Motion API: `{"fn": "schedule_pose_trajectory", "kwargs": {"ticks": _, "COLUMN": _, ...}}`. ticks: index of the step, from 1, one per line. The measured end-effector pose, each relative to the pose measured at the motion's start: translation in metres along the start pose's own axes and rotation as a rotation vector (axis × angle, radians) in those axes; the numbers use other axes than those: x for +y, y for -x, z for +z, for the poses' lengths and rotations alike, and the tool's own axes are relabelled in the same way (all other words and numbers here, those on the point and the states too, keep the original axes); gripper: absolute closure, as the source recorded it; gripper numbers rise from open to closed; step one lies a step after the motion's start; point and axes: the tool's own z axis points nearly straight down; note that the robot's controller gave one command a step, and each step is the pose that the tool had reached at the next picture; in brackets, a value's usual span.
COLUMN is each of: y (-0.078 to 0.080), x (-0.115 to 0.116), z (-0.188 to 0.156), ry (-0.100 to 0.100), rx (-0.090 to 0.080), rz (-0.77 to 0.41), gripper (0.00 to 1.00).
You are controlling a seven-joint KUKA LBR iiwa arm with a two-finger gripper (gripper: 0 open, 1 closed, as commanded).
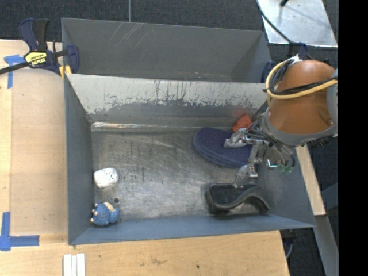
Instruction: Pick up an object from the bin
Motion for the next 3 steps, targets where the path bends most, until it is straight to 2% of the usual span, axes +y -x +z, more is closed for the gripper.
{"fn": "schedule_pose_trajectory", "kwargs": {"ticks": 1, "y": 0.076, "x": -0.013, "z": 0.079, "ry": 0.0, "rx": -0.017, "rz": 0.018, "gripper": 0.0}}
{"fn": "schedule_pose_trajectory", "kwargs": {"ticks": 2, "y": 0.079, "x": -0.013, "z": 0.072, "ry": -0.001, "rx": -0.029, "rz": 0.018, "gripper": 1.0}}
{"fn": "schedule_pose_trajectory", "kwargs": {"ticks": 3, "y": 0.069, "x": 0.014, "z": -0.054, "ry": -0.001, "rx": -0.018, "rz": 0.005, "gripper": 1.0}}
